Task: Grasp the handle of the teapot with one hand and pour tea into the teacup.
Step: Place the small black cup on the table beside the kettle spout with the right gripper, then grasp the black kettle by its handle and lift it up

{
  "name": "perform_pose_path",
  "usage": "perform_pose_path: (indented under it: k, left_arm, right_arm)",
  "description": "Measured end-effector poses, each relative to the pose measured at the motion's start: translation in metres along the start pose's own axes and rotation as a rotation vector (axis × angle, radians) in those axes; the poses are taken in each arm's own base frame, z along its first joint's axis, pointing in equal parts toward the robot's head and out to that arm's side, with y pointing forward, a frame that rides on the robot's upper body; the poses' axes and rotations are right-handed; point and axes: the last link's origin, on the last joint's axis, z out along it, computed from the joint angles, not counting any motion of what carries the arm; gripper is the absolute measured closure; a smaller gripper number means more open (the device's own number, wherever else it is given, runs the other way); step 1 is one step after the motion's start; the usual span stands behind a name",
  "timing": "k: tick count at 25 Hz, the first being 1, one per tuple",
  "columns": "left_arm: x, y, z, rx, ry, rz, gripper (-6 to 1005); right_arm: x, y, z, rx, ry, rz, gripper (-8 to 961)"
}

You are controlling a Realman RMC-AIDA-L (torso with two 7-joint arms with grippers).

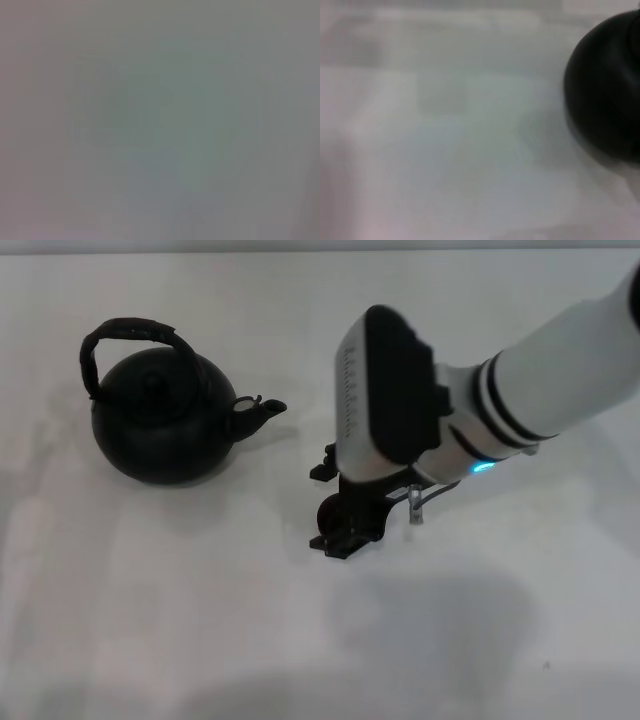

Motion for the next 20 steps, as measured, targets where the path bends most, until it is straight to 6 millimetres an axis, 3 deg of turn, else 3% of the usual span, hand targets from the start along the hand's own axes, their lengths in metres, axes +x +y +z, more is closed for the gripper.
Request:
perform_pose_path:
  k: [11,16,17,18,20]
  left_arm:
    - [0.003,-0.008,-0.003,0.049,0.019,-0.003,125]
    - [0.002,-0.01,-0.007,0.034,0.0,0.017,125]
    - [0.001,-0.009,-0.008,0.011,-0.016,0.036,125]
    - [0.001,-0.009,-0.008,0.011,-0.016,0.036,125]
    - [0.0,-0.008,-0.008,-0.016,-0.029,0.055,125]
  right_arm:
    - [0.041,-0.035,-0.032,0.135,-0.282,0.215,104]
    - [0.073,-0.065,-0.052,0.275,-0.564,0.443,105]
    - [0.089,-0.073,-0.06,0.338,-0.685,0.531,106]
    - [0.089,-0.073,-0.06,0.338,-0.685,0.531,106]
    - [0.108,-0.08,-0.07,0.433,-0.802,0.618,106]
